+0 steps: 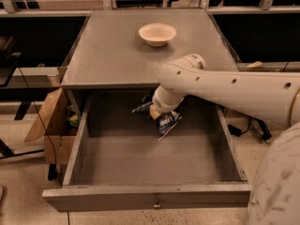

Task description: Place blue chip bag into top drawer

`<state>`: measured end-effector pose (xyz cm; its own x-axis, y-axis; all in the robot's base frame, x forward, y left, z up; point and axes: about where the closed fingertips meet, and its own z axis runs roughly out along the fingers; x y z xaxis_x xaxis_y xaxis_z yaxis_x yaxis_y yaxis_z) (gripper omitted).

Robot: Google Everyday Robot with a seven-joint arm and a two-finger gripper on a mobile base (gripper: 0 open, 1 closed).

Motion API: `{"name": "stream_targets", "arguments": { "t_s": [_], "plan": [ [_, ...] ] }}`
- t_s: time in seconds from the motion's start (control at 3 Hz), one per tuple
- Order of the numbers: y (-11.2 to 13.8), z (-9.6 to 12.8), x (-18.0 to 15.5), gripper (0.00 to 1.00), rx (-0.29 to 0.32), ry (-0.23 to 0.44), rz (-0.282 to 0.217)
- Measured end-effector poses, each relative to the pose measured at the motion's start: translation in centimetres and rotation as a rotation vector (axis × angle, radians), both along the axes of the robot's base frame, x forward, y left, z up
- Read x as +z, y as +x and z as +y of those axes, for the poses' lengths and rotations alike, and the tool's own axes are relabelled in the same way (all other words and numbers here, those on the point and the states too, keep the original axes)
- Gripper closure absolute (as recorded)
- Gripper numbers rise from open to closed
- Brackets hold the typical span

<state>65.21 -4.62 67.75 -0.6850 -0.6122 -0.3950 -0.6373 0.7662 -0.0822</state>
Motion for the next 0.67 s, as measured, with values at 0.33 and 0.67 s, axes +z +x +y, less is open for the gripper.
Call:
{"name": "stream_targets", "arguments": {
  "t_s": [0.33, 0.67],
  "plan": [
    [-0.20, -0.15, 0.07, 0.15, -0.015, 0.007, 0.021],
    [-0.46, -0.20, 0.40, 0.00, -0.026, 0.014, 0.034]
  ]
}}
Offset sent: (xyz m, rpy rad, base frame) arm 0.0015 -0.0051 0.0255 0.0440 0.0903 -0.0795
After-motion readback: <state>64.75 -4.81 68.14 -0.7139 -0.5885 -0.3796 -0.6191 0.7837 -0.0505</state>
